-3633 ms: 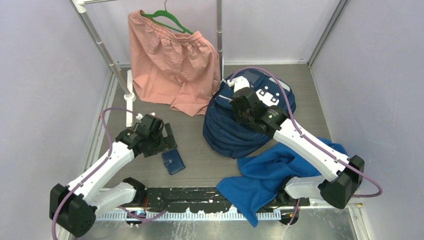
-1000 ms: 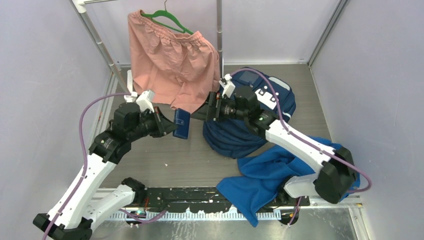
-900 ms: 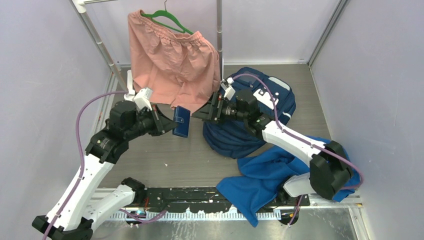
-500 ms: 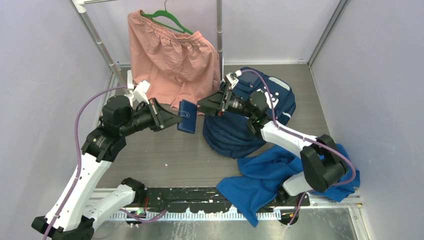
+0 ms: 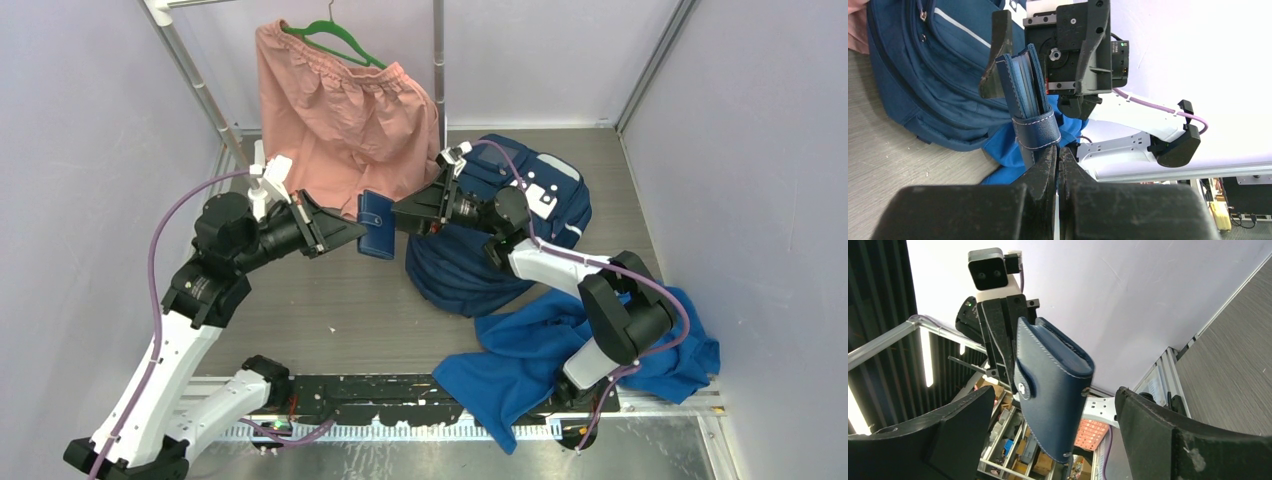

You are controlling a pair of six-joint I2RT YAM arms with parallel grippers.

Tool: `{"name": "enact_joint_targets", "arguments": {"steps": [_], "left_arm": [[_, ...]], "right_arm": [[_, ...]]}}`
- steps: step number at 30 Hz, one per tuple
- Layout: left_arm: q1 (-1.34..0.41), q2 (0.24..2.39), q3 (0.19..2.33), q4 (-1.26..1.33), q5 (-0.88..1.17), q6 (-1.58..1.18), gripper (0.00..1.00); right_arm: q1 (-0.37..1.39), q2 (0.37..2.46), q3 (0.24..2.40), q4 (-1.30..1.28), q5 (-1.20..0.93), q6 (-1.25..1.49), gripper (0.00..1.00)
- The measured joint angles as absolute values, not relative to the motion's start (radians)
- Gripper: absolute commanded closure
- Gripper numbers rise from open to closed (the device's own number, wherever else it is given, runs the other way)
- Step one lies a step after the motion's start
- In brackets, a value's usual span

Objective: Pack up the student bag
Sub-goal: Pick up the personal item from the center of the board.

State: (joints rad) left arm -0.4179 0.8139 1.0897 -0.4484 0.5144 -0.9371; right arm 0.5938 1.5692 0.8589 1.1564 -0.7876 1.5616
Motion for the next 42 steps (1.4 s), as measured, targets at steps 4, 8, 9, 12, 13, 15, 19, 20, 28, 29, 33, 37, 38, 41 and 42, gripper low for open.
{"name": "enact_joint_targets", "arguments": {"steps": [4,8,9,12,13,15,19,20,28,29,33,37,38,41,42], "left_arm": [[-0.416,0.798,1.090,-0.443,0.513,-0.939,1.00],[-0.416,0.796,1.090,-0.439,0.513,-0.941,1.00],[-0.416,0.796,1.090,-0.437,0.514,-0.942,1.00],[-0.416,0.796,1.086,-0.425,0.515,-0.946,1.00],[-0.416,0.796,1.082,-0.419,0.516,-0.947,1.00],[-0.415,0.796,1.075,-0.413,0.516,-0.955,1.00],[-0.414,0.796,1.070,-0.402,0.519,-0.962,1.00],[-0.412,0.796,1.070,-0.402,0.516,-0.962,1.00],[-0.405,0.783,1.076,-0.406,0.506,-0.944,0.00],[-0.403,0.778,1.076,-0.417,0.496,-0.938,0.00],[-0.397,0.773,1.076,-0.444,0.490,-0.916,0.00],[-0.396,0.783,1.056,-0.418,0.511,-0.923,0.00],[-0.395,0.788,1.046,-0.402,0.521,-0.934,0.00],[-0.394,0.813,1.014,-0.341,0.554,-0.963,0.04],[-0.394,0.825,1.003,-0.318,0.567,-0.973,0.07]], "right_arm": [[0.595,1.569,0.859,1.140,-0.788,1.545,0.05],[0.599,1.569,0.859,1.132,-0.796,1.539,0.07],[0.601,1.569,0.859,1.132,-0.799,1.539,0.09],[0.622,1.569,0.862,1.135,-0.820,1.540,0.27],[0.633,1.571,0.868,1.140,-0.831,1.542,0.35],[0.652,1.578,0.884,1.167,-0.847,1.556,0.51],[0.665,1.595,0.898,1.226,-0.861,1.590,0.86],[0.665,1.598,0.899,1.242,-0.862,1.602,0.93],[0.634,1.609,0.889,1.295,-0.870,1.648,0.99],[0.627,1.609,0.888,1.303,-0.870,1.654,0.99],[0.617,1.609,0.888,1.335,-0.879,1.669,0.99],[0.620,1.609,0.888,1.341,-0.903,1.679,0.99],[0.620,1.609,0.888,1.341,-0.908,1.680,0.99],[0.623,1.609,0.888,1.342,-0.923,1.684,0.99],[0.627,1.609,0.888,1.342,-0.926,1.684,0.99]]}}
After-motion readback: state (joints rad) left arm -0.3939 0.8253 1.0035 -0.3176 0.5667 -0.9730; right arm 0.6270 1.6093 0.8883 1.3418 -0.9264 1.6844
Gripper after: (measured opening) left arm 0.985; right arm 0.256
